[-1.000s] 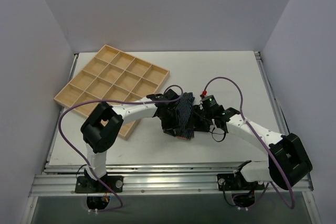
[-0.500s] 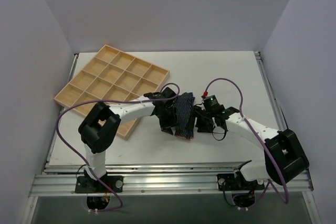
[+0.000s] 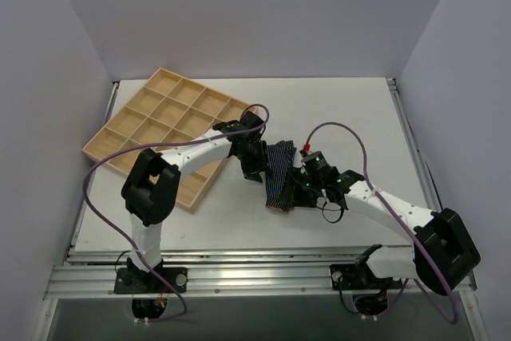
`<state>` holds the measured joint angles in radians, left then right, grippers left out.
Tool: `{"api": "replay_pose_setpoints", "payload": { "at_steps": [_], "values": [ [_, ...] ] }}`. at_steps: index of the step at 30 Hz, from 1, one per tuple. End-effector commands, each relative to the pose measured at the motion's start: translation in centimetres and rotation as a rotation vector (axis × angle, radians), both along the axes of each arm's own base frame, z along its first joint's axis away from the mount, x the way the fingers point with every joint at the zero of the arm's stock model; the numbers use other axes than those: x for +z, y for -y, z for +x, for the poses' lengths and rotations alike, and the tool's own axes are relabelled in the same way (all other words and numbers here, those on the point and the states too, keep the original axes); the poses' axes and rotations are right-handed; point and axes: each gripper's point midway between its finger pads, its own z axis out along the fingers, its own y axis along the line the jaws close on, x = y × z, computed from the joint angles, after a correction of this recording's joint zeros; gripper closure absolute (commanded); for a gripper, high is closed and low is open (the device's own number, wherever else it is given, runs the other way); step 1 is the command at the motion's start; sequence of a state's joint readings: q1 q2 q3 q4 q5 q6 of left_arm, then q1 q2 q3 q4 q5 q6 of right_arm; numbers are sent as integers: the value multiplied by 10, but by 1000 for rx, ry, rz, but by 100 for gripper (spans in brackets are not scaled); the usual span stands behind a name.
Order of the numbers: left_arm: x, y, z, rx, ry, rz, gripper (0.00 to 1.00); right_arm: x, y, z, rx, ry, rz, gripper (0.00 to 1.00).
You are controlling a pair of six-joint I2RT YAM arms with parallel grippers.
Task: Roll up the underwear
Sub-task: Fold the underwear
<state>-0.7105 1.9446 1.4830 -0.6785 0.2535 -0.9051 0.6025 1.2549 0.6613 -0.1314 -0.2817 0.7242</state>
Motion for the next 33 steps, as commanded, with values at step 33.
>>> {"api": "replay_pose_setpoints", "payload": {
  "at_steps": [33],
  "values": [
    [-8, -13, 23, -19, -4, 101, 51, -27, -12, 5, -52, -16, -159, 48]
  ]
}}
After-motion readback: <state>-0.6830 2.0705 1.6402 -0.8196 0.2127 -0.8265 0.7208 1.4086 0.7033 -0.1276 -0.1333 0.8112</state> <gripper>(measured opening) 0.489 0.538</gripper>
